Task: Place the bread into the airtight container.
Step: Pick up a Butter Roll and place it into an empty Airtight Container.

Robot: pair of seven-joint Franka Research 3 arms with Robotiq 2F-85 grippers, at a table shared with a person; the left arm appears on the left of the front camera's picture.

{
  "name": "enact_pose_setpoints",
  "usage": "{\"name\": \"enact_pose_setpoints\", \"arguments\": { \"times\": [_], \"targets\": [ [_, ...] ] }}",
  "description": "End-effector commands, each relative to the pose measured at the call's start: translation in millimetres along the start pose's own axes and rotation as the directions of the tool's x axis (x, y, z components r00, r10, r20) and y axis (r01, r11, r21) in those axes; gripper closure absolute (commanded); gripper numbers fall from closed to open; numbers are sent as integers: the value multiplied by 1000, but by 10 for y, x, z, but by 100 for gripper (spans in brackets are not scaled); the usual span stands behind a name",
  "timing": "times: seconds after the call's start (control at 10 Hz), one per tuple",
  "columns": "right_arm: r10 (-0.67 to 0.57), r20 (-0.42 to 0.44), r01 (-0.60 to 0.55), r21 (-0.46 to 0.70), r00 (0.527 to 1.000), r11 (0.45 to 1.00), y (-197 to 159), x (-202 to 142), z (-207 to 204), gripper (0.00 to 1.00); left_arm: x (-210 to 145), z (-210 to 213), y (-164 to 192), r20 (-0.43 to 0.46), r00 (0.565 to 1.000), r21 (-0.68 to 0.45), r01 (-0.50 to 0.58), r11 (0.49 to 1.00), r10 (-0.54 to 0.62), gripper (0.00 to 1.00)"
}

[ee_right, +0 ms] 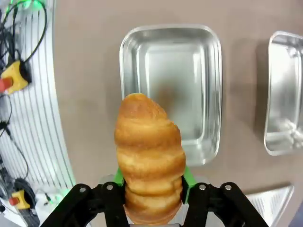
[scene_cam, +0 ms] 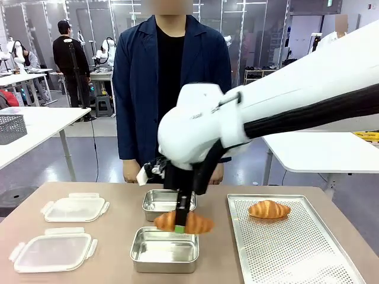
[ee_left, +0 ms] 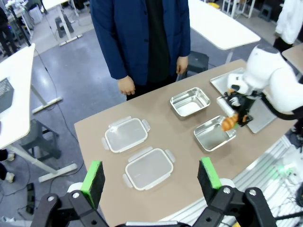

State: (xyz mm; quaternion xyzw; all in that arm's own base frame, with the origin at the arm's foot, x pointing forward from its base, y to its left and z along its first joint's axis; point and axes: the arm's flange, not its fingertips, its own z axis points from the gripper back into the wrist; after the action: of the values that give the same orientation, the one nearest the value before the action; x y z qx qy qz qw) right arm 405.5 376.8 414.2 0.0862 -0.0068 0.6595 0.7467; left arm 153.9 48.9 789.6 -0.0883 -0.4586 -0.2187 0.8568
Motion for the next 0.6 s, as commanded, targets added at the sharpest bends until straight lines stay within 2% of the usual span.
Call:
{"name": "enact_pose_setpoints", "arguments": {
  "times": [0.0,0.2,0.5],
  "targets": [
    [-63,-29,63,1,998,998,-147,299,-99,55,9,2,-6,-1,1000,-3,3,1000,-3,0],
    [-92,-37,92,-10,995,996,-191,456,-273,55,9,2,-6,-1,1000,-3,3,1000,-3,0],
    [-83,-99,82,-14,992,997,-244,531,-543,55,9,2,-6,-1,1000,-3,3,1000,-3,0]
  ]
}}
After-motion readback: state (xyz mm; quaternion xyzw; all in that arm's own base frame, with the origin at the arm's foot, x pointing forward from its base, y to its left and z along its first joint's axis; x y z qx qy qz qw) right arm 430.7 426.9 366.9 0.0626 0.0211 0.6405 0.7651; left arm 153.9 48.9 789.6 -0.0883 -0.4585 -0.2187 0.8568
